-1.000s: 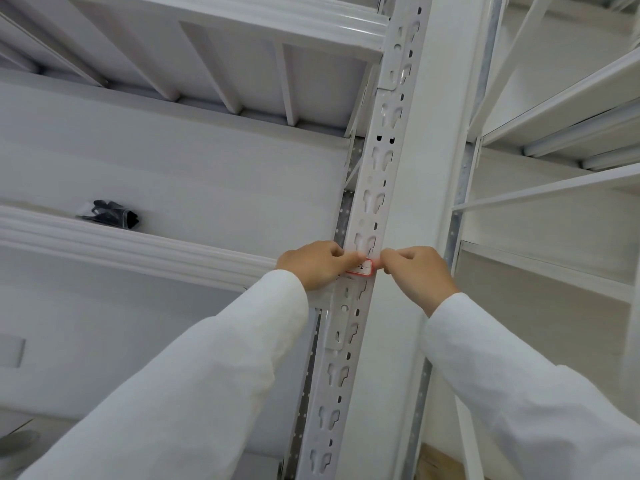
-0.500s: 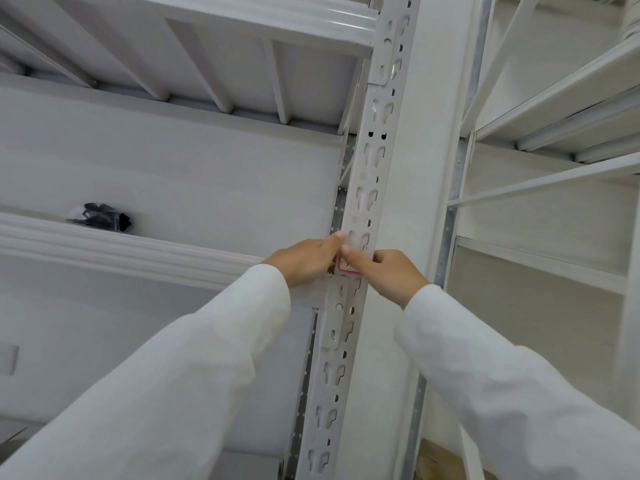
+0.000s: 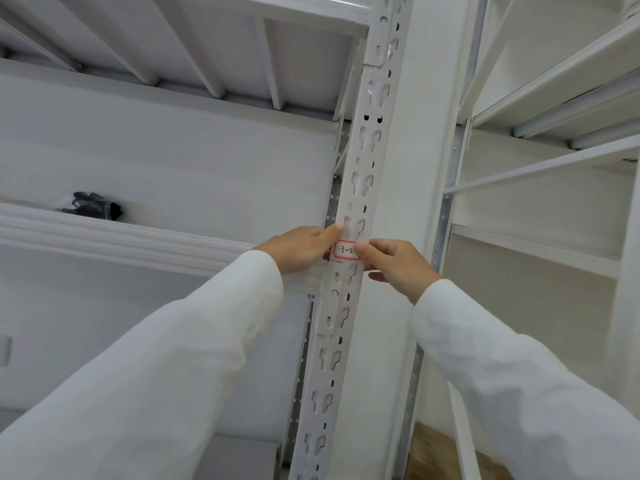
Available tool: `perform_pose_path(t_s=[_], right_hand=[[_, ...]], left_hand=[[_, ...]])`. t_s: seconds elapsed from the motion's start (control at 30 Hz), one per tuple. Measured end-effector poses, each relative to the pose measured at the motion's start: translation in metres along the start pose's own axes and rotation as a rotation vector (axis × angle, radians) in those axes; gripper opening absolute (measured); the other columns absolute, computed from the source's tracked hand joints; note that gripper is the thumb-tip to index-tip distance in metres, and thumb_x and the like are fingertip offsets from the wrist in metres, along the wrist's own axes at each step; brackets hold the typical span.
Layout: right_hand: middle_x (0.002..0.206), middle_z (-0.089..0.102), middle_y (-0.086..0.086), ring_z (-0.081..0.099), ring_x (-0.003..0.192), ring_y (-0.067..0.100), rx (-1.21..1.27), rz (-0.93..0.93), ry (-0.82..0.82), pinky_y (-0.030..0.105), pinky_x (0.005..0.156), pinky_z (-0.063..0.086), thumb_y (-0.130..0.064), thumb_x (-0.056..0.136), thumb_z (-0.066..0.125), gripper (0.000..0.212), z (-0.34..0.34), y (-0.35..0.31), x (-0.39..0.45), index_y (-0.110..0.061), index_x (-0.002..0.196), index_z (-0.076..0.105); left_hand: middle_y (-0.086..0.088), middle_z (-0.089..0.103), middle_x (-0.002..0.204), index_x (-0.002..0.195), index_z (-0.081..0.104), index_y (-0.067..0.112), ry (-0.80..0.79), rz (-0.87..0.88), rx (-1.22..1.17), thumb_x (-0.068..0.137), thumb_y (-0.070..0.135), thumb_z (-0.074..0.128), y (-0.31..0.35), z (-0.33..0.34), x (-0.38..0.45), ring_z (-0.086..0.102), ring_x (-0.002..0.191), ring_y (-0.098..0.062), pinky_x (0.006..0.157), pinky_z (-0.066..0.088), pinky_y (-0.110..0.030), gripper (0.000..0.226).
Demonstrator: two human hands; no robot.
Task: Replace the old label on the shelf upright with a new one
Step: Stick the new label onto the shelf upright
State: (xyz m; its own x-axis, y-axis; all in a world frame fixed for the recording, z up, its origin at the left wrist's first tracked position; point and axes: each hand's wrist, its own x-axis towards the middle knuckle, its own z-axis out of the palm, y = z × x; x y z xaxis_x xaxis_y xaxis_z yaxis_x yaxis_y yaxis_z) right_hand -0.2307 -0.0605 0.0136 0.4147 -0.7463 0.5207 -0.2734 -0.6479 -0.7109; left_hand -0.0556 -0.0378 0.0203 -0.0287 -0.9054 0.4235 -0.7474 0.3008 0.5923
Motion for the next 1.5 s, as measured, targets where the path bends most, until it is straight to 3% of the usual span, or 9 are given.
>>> perform_pose_path(t_s=[0.3, 0.4, 0.53, 0.8, 0.93, 1.07, 1.23, 1.37, 1.5], right_hand=[[0.087, 0.066, -0.012, 0.059, 0.08, 0.005, -0.038, -0.028, -0.094, 0.025, 0.082, 0.048, -0.016, 0.086, 0.065, 0.018, -0.002, 0.001, -0.001, -0.031, 0.094, 0.063], [0.084, 0.064, -0.011, 0.058, 0.071, -0.003, -0.048, 0.004, -0.038, 0.012, 0.064, 0.049, -0.03, 0.08, 0.07, 0.016, 0.004, -0.004, 0.001, -0.023, 0.093, 0.064], [0.088, 0.068, -0.003, 0.061, 0.078, 0.012, -0.163, 0.049, 0.114, 0.029, 0.069, 0.048, -0.056, 0.064, 0.073, 0.047, 0.02, -0.003, 0.01, -0.019, 0.093, 0.066], [0.102, 0.07, 0.0, 0.067, 0.094, 0.016, 0.01, 0.025, -0.073, 0.029, 0.085, 0.055, -0.025, 0.088, 0.062, 0.017, -0.002, 0.007, 0.004, -0.022, 0.105, 0.064], [0.11, 0.07, 0.002, 0.066, 0.098, 0.016, 0.12, 0.106, -0.115, 0.035, 0.09, 0.053, -0.033, 0.093, 0.054, 0.025, -0.005, 0.01, 0.001, -0.022, 0.112, 0.065], [0.094, 0.071, -0.002, 0.069, 0.085, 0.013, 0.096, 0.134, -0.029, 0.03, 0.077, 0.056, -0.052, 0.088, 0.05, 0.034, 0.0, 0.002, 0.003, -0.025, 0.098, 0.067], [0.087, 0.07, -0.003, 0.068, 0.075, 0.01, 0.057, 0.068, -0.019, 0.026, 0.072, 0.057, -0.041, 0.093, 0.049, 0.021, 0.002, 0.003, 0.007, -0.026, 0.088, 0.064], [0.087, 0.069, -0.001, 0.067, 0.077, 0.013, 0.05, 0.039, -0.05, 0.027, 0.074, 0.058, -0.034, 0.096, 0.045, 0.022, 0.001, 0.004, 0.007, -0.024, 0.091, 0.063], [0.099, 0.068, 0.003, 0.067, 0.086, 0.017, 0.075, 0.043, -0.074, 0.032, 0.082, 0.056, -0.029, 0.096, 0.047, 0.018, 0.0, 0.008, 0.005, -0.022, 0.104, 0.062]], left_hand=[[-0.003, 0.064, 0.125, 0.119, 0.062, 0.022, 0.002, 0.003, -0.019, 0.096, 0.058, 0.016, 0.007, -0.001, -0.007, 0.055, 0.119, -0.023, 0.111, 0.033, -0.044, 0.063], [-0.004, 0.064, 0.125, 0.118, 0.063, 0.02, -0.004, 0.0, -0.038, 0.096, 0.058, 0.017, 0.005, -0.001, -0.005, 0.054, 0.12, -0.023, 0.111, 0.033, -0.044, 0.064], [-0.002, 0.063, 0.127, 0.114, 0.065, 0.023, 0.003, -0.02, -0.062, 0.095, 0.059, 0.019, 0.004, -0.001, -0.005, 0.054, 0.121, -0.022, 0.112, 0.032, -0.043, 0.061], [-0.003, 0.063, 0.127, 0.12, 0.063, 0.021, 0.018, -0.011, -0.017, 0.096, 0.058, 0.018, 0.005, -0.001, -0.007, 0.054, 0.122, -0.024, 0.112, 0.032, -0.044, 0.063], [-0.002, 0.064, 0.123, 0.116, 0.063, 0.018, 0.011, 0.008, -0.007, 0.091, 0.064, 0.027, 0.003, -0.001, -0.009, 0.056, 0.117, -0.023, 0.109, 0.036, -0.045, 0.064], [-0.001, 0.061, 0.124, 0.116, 0.061, 0.016, 0.024, 0.0, 0.039, 0.091, 0.061, 0.035, 0.007, -0.001, -0.013, 0.054, 0.118, -0.022, 0.108, 0.037, -0.043, 0.057], [0.009, 0.053, 0.082, 0.076, 0.051, 0.03, 0.108, -0.008, 0.109, 0.092, 0.058, 0.04, 0.007, 0.002, -0.012, 0.058, 0.11, -0.028, 0.098, 0.042, -0.043, 0.033], [0.003, 0.054, 0.095, 0.093, 0.054, 0.024, 0.06, -0.002, 0.076, 0.094, 0.052, 0.042, 0.007, 0.001, -0.011, 0.054, 0.098, -0.022, 0.099, 0.041, -0.041, 0.03], [0.006, 0.054, 0.091, 0.093, 0.053, 0.023, 0.01, 0.028, 0.043, 0.095, 0.046, 0.046, 0.005, -0.003, -0.011, 0.049, 0.086, -0.012, 0.081, 0.038, -0.029, 0.024]])
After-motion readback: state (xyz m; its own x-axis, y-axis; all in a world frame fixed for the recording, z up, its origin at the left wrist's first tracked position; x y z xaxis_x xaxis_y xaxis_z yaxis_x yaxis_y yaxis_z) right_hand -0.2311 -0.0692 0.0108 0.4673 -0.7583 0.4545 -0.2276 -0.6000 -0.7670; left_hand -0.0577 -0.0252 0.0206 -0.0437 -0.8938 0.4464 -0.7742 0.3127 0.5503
